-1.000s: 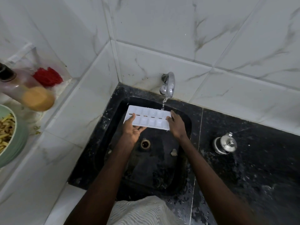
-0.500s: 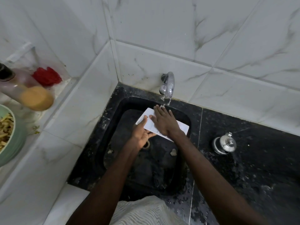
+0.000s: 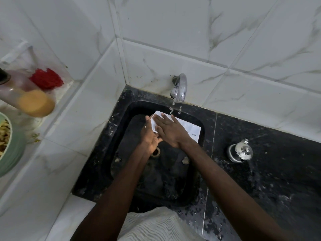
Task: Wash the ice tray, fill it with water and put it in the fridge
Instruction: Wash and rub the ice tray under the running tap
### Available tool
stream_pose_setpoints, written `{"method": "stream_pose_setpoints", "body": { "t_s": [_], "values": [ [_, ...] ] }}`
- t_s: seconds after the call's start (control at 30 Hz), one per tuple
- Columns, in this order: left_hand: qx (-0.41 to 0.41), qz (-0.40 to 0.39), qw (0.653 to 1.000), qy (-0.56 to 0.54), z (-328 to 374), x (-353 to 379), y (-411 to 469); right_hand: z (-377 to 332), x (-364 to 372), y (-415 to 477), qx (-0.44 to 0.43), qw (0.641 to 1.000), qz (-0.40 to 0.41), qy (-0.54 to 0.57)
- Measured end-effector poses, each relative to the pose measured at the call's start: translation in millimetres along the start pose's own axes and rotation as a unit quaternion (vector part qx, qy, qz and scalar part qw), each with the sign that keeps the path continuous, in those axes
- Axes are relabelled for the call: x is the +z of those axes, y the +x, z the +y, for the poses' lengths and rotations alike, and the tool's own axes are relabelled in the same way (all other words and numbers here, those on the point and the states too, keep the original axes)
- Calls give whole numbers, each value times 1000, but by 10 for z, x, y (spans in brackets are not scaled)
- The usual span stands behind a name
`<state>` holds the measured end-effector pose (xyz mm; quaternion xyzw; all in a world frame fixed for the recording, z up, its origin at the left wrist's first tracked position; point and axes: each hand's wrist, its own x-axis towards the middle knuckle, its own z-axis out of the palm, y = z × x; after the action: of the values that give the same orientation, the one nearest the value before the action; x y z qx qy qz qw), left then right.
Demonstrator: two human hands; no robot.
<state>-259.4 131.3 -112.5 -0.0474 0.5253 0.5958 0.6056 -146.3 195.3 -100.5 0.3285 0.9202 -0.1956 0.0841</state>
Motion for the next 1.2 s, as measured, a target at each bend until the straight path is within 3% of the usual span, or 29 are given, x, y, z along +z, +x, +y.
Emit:
{"method": "stream_pose_setpoints", "body": {
  "t_s": [0.3,0.43,0.5,0.57,0.63,0.67,0.77,0.8,0.87,0.97,1.1,1.2],
  "values": [
    [43,46,998,-30,132,-193,97,90,199,-249,-22,998,64,8],
    [72,67,994,-39,339,-403,154,428,327,-508,24,995,87,30],
    [70,75,994,-33,367,-473,168,523,353,-592,71,990,89,89],
    [65,77,994,-30,363,-463,158,508,381,-616,127,964,95,215],
    [54,75,995,-34,366,-417,125,439,470,-559,192,898,115,379],
    [49,72,995,-38,374,-391,102,385,518,-507,230,846,124,465],
    [42,48,998,-20,374,-363,81,222,609,-339,323,615,121,709],
    [37,38,999,-9,373,-368,84,173,605,-315,333,562,128,747],
    [20,23,1000,7,412,-419,66,117,598,-321,350,518,147,767],
    [-27,34,999,-1,526,-551,45,161,539,-366,368,512,132,765],
    [-70,42,996,-42,544,-715,30,310,500,-433,354,538,54,763],
    [-144,-21,989,31,453,-792,34,406,417,-462,295,571,6,766]
  ]
}}
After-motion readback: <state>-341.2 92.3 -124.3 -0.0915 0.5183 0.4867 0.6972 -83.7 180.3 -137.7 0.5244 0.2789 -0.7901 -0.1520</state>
